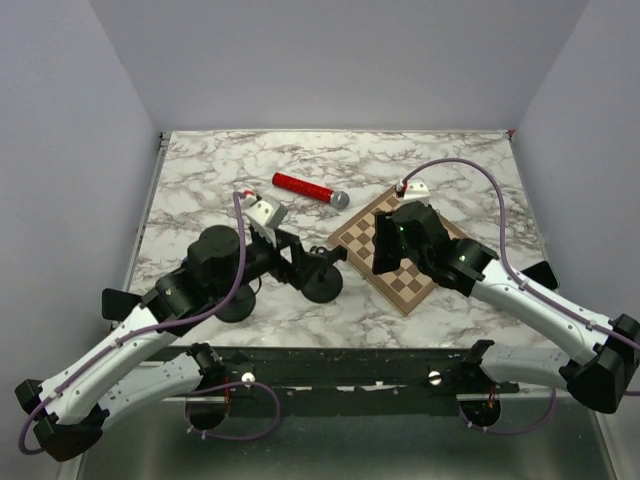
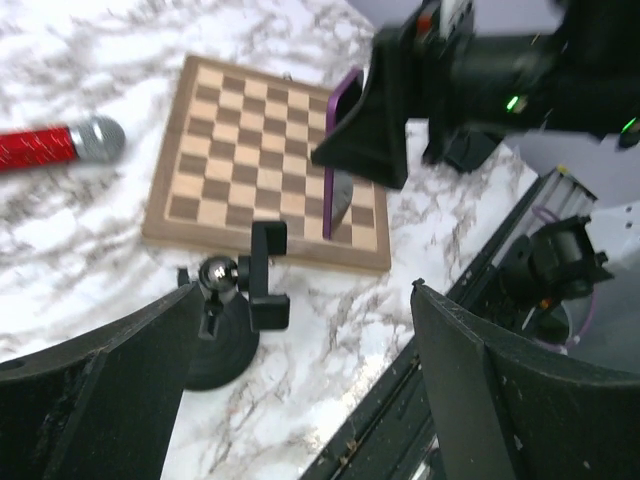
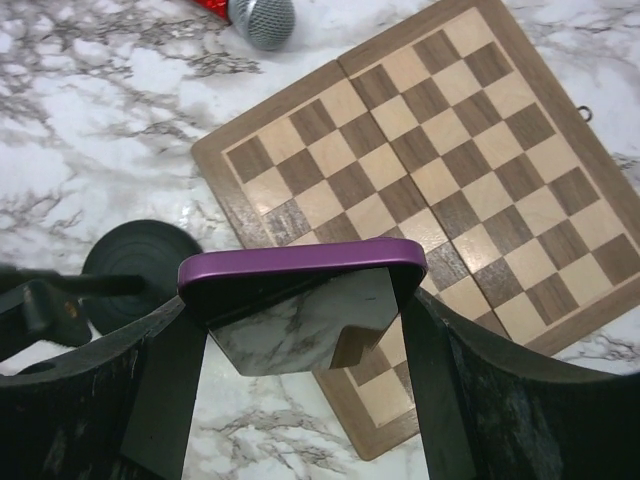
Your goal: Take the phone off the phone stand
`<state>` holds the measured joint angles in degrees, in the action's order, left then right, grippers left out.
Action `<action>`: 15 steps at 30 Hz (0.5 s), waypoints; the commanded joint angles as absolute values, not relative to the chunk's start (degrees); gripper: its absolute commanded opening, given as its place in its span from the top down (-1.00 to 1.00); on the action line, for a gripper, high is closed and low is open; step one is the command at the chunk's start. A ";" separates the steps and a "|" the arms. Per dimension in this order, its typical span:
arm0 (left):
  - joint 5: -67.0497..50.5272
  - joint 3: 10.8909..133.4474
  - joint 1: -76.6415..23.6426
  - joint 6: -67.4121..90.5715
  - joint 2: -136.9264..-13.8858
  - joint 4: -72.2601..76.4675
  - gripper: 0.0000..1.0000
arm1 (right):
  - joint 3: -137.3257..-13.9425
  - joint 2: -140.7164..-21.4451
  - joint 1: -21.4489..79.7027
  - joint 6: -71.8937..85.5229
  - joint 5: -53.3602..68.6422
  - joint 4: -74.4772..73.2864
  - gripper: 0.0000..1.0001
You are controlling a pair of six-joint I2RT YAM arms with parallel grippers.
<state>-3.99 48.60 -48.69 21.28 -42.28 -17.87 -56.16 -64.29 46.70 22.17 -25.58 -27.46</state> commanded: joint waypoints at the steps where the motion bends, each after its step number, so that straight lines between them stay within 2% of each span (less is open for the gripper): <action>1: 3.23 62.71 -48.34 14.60 -47.10 -27.99 -0.85 | -61.47 -68.45 46.20 24.36 -35.04 -31.40 0.99; 9: 12.01 73.55 -48.08 4.68 -51.50 -27.67 -0.85 | -70.02 -80.19 36.99 20.55 -34.75 -31.41 0.99; 15: 21.44 67.55 -47.84 -1.81 -48.94 -20.61 -0.88 | -79.10 -91.07 27.00 15.55 -34.43 -30.76 0.99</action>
<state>11.57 71.88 -48.34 4.95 -51.00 -24.58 -72.97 -86.02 31.86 19.66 -32.05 -31.83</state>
